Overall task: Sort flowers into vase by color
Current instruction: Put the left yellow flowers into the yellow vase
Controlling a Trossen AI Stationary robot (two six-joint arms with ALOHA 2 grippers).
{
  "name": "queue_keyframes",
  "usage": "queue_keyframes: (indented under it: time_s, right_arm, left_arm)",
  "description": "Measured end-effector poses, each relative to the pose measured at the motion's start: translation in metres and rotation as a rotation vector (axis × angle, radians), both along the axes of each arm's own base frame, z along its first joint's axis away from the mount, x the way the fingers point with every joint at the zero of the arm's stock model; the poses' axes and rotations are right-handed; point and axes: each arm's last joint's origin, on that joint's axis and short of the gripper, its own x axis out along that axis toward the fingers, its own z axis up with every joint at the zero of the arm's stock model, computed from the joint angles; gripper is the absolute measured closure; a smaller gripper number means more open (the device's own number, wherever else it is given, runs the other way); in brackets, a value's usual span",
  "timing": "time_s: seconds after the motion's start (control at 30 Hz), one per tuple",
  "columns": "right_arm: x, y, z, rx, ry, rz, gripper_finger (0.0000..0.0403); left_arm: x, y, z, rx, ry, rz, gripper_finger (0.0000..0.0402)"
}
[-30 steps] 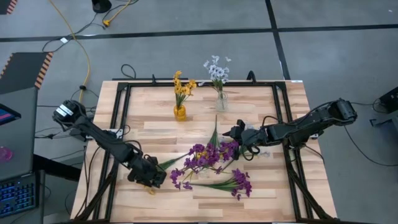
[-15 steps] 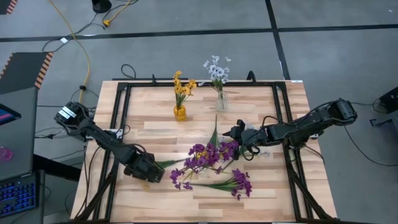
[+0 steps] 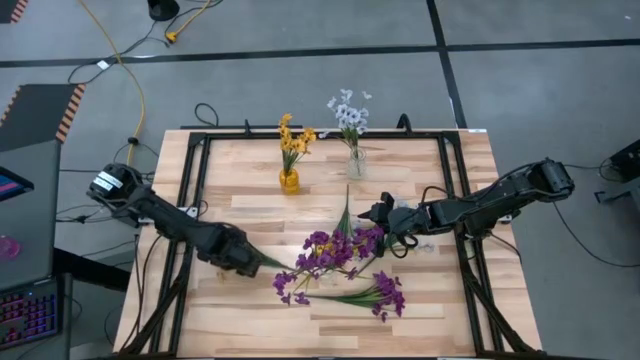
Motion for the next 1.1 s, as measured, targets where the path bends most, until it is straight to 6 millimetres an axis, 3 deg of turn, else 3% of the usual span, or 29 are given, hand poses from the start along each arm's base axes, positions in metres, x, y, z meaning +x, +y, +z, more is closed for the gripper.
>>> queue_keyframes:
  time_s: [0.33, 0.67, 1.1]
  right_arm:
    - [0.000, 0.000, 0.000, 0.002, -0.001, -0.001, 0.0159]
    - [0.000, 0.000, 0.000, 0.001, -0.001, -0.001, 0.0159]
    - [0.000, 0.000, 0.000, -0.013, 0.003, 0.008, 0.0159]
  left_arm:
    - [0.008, 0.034, 0.000, 0.126, -0.010, -0.012, 0.0194]
    - [0.012, 0.055, 0.000, 0.125, -0.002, -0.087, 0.0194]
    - [0.016, 0.057, 0.038, 0.235, 0.147, -0.180, 0.0194]
